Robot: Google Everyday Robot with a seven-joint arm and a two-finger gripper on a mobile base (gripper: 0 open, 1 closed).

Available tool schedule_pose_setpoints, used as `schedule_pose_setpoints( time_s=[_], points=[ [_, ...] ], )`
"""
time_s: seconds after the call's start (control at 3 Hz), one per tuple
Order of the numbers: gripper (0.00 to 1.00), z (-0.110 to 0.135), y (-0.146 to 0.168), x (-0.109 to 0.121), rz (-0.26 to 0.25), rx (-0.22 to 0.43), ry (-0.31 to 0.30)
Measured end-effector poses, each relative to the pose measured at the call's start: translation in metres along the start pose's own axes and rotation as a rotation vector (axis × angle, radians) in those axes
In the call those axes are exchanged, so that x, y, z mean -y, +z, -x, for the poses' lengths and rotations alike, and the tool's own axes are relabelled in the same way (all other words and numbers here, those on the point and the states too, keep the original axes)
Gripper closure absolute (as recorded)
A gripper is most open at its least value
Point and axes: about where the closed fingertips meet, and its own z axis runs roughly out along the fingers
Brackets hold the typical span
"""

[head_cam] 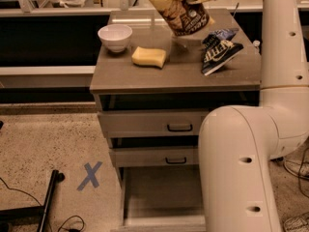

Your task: Pick brown chip bag from bottom drawer and place on counter

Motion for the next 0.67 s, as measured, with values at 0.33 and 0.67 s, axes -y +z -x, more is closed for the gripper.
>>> schedule_pose_setpoints(
  time_s=[0.33,0.67],
  points=[
    [0.11,0.0011,0.0046,-0.0018,0.004,0.004,0.001],
    [0.00,0.0022,0.0083,-0.0032,0.007,0.008,0.002]
  ],
)
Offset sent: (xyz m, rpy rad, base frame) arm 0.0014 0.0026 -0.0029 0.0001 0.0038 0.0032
